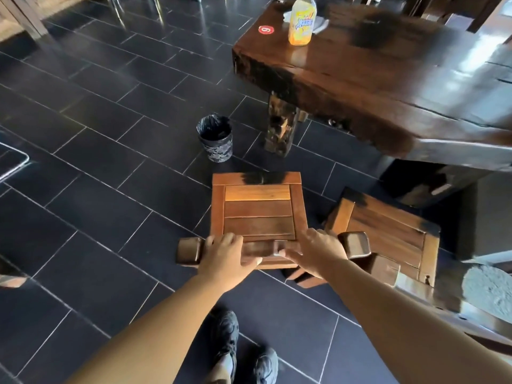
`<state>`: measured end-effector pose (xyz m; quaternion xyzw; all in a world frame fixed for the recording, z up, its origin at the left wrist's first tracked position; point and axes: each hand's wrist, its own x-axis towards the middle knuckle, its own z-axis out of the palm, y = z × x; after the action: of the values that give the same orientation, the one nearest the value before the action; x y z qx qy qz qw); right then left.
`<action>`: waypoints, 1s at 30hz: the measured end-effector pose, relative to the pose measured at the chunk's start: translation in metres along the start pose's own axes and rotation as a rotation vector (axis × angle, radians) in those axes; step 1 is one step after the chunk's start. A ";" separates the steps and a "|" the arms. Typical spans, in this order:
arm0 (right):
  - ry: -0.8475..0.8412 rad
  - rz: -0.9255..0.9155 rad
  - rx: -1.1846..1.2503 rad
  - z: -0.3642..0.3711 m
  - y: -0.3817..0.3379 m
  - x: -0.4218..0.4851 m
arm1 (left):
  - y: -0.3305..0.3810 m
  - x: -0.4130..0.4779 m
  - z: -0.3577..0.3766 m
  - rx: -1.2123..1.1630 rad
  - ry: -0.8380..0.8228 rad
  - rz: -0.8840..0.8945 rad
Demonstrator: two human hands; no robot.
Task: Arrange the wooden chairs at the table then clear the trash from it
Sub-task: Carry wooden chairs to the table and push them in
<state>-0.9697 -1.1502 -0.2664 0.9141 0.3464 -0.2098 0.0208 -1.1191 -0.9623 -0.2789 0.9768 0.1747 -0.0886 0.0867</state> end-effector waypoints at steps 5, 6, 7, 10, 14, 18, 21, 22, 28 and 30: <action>0.069 -0.045 -0.115 0.013 0.005 -0.001 | 0.000 0.006 0.023 0.069 0.176 -0.029; 0.096 -0.048 -0.124 0.015 0.006 -0.001 | 0.000 0.006 0.027 0.073 0.229 -0.019; 0.124 -0.050 -0.132 0.018 0.006 0.000 | -0.001 0.006 0.031 0.080 0.273 -0.008; 0.191 -0.052 -0.119 0.024 0.007 0.002 | -0.003 0.008 0.036 0.097 0.305 -0.004; 0.249 -0.062 -0.140 0.032 0.010 0.006 | -0.004 0.009 0.036 0.079 0.319 0.013; 0.312 -0.085 -0.119 0.038 0.012 0.008 | -0.004 0.007 0.035 0.043 0.334 0.019; 0.334 -0.083 -0.119 0.038 0.012 0.007 | -0.005 0.008 0.035 0.032 0.330 0.015; 0.335 -0.076 -0.120 0.037 0.012 0.007 | -0.005 0.008 0.035 0.032 0.332 0.017; 0.280 -0.043 -0.080 0.030 0.008 0.005 | -0.005 0.009 0.032 0.017 0.317 0.029; 0.263 -0.029 -0.076 0.029 0.006 0.004 | -0.007 0.010 0.032 0.015 0.316 0.037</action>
<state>-0.9739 -1.1579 -0.2951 0.9271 0.3671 -0.0753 0.0070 -1.1168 -0.9594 -0.3132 0.9822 0.1674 0.0667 0.0525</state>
